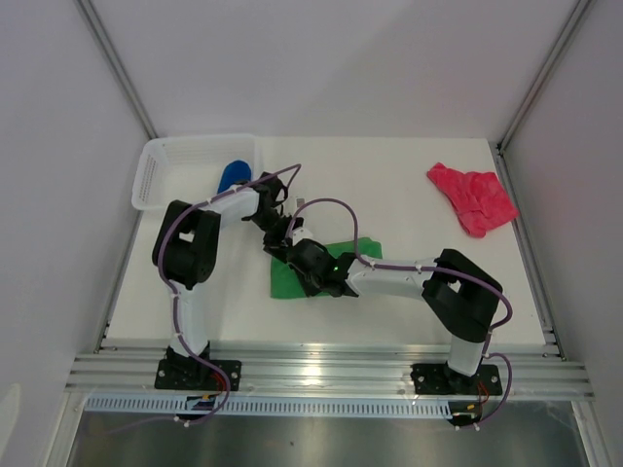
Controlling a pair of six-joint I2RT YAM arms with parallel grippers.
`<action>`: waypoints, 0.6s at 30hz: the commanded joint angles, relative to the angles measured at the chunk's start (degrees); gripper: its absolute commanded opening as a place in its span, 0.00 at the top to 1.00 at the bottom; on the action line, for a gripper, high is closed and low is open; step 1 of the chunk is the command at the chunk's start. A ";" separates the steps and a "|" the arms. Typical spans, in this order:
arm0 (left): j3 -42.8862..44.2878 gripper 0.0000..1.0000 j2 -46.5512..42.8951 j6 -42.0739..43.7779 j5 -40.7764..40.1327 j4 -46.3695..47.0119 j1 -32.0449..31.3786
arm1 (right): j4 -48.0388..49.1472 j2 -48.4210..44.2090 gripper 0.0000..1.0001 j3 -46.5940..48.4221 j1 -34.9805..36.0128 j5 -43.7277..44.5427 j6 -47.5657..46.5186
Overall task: Roll the towels
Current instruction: Fold the towel
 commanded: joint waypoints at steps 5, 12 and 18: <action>1.39 0.52 0.02 -1.90 0.92 1.84 -0.54 | 1.63 -2.16 1.00 0.62 0.40 1.84 -0.35; 1.83 0.49 -1.38 -0.50 -1.26 1.58 -1.24 | 1.10 -2.07 1.00 1.06 0.40 2.19 -0.78; 1.56 0.45 -3.15 1.17 -4.78 3.34 -2.47 | 1.02 -2.07 1.00 1.15 0.40 2.36 -1.05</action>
